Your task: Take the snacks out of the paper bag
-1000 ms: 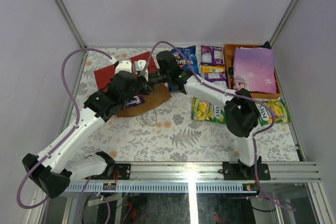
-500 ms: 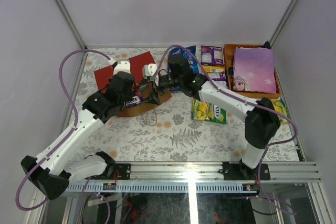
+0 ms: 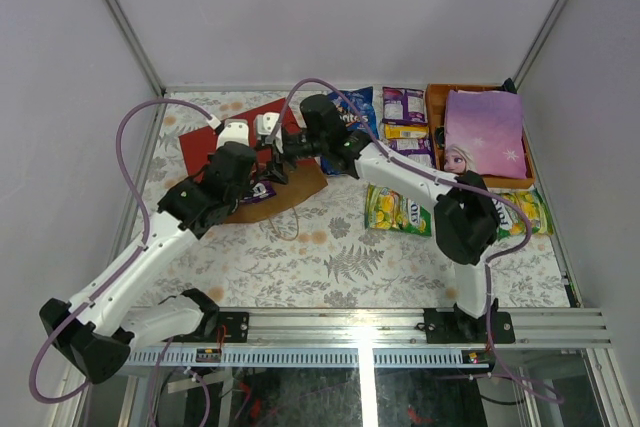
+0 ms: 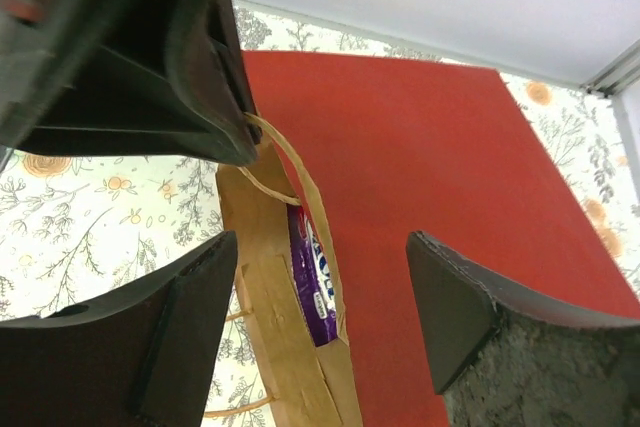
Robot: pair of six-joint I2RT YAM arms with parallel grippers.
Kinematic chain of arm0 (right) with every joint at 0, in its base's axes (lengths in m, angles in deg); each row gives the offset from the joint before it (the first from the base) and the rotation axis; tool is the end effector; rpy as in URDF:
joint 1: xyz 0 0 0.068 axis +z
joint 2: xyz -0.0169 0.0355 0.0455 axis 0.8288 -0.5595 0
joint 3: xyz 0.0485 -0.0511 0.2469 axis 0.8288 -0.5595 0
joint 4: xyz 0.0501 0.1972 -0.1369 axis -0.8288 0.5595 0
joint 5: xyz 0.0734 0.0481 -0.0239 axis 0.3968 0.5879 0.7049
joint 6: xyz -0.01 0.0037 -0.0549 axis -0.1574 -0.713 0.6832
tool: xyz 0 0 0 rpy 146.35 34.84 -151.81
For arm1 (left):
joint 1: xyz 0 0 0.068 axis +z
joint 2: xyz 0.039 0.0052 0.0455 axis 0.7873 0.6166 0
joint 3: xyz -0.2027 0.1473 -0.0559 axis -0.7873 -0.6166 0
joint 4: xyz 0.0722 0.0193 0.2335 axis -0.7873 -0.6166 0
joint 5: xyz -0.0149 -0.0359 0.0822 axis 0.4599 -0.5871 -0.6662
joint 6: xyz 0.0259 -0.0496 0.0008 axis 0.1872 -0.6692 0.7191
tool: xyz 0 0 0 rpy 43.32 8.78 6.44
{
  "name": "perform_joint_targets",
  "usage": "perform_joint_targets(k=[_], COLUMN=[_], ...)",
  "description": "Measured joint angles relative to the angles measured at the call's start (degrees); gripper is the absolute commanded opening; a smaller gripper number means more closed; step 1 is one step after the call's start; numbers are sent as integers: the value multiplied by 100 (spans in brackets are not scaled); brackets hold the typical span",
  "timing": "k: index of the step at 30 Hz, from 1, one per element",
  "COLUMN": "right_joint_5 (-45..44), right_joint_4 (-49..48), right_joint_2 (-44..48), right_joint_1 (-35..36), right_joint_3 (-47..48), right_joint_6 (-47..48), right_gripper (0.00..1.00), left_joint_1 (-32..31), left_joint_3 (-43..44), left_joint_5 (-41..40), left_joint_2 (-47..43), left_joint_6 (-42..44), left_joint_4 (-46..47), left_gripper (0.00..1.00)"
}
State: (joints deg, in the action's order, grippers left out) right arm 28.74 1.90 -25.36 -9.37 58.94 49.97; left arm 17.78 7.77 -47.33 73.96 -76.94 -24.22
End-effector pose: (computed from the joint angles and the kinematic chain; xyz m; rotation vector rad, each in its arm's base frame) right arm 0.2868 0.3426 0.3113 -1.4933 1.0697 0.9413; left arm 0.1805 -0.0977 0.3254 0.0672 2.1801 0.1527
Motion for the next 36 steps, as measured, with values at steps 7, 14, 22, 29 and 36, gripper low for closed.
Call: perform_joint_targets(k=[7,14,22,29,36], right_joint_5=[184,337,-208,-1827,-2439], right_joint_4=[142,256,-297,-935,-1084], right_joint_2=[-485,-647,-518,-435,-129], right_joint_1=[0,0,0,0,0], right_joint_3=[450,793,275,52,-155], right_joint_6=[-74,-271,-542,-1161,-1528], right_gripper=[47,0,0,0,0], left_joint_1=[0,0,199,1163,3132], left_joint_3=[-111,-162,-236,-732,-953], left_joint_5=[0,-17,-437,-361,975], left_joint_2=[-98,-205,-855,-1853,-1145], left_joint_6=[35,46,-780,-1799,-2057], left_joint_4=[31,22,4,120,986], left_gripper=[7,98,100,100,95])
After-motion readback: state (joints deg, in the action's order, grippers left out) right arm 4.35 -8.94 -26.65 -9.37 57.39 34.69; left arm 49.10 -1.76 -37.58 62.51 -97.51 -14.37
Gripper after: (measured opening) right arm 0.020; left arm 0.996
